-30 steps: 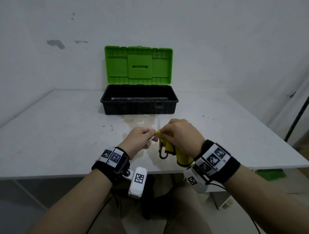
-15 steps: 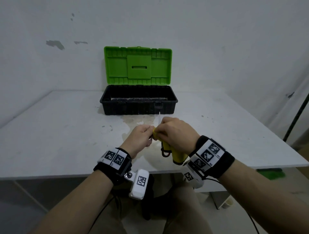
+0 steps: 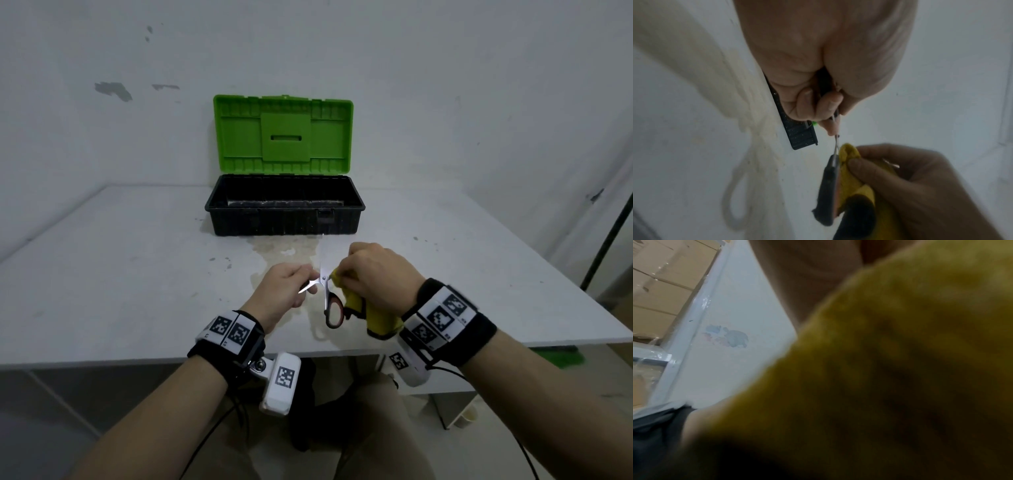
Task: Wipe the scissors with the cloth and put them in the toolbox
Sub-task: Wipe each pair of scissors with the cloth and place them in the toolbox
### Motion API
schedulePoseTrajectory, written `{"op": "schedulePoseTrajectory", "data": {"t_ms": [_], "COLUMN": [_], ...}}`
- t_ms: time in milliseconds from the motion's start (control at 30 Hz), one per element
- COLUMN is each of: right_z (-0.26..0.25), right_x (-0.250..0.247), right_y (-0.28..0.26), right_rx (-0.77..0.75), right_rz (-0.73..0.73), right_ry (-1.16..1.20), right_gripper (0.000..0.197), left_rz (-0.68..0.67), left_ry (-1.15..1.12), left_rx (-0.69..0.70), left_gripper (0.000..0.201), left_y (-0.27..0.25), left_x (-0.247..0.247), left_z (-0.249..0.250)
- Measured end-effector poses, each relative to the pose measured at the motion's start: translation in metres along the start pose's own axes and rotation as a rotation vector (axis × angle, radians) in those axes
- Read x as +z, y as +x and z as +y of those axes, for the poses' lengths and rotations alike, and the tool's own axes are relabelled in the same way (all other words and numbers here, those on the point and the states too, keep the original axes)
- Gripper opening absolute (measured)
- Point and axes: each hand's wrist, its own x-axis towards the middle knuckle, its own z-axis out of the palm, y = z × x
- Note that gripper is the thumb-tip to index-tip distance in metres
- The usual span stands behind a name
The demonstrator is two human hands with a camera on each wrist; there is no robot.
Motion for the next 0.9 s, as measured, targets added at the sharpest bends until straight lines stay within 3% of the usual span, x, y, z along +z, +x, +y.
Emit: {"op": "schedulePoseTrajectory", "data": {"t_ms": [167, 267, 433, 533, 700, 900], "right_z": [0.005, -0.003, 0.010, 0.008, -0.001, 0.007], "right_x": [-0.005, 0.004, 0.000, -0.006, 0.002, 0.007], "right_y": [-0.001, -0.001, -0.006, -0.004, -0.002, -0.002], "right_rx": [-0.048, -0.100, -0.084, -0.093, -0.103, -0.074], "right_rz": [0.081, 0.050, -0.045, 0.084, 0.111, 0.149], "right_ry": [0.042, 0.035, -0.004, 0.064, 0.078, 0.117], "right_gripper": [0.022, 0.023, 0.022, 0.020, 0.025, 0.024], "left_rz": [-0.042, -0.072, -0.009, -0.033, -0.088, -0.066], "left_ry": [-0.038, -0.093, -0.191, -0.161, -0.009, -0.018], "left_rx": [-0.019, -0.019, -0.059, -0.059, 0.040, 0.101], "left_gripper": [0.024, 0.023, 0.020, 0.021, 0.028, 0.027], "left_y": [0.002, 0.001, 0.001, 0.002, 0.003, 0.007], "left_x": [0.000, 0.004, -0.005, -0.003, 0.005, 0.003], "left_z": [0.005, 0.009, 0.012, 0.011, 0.006, 0.003]}}
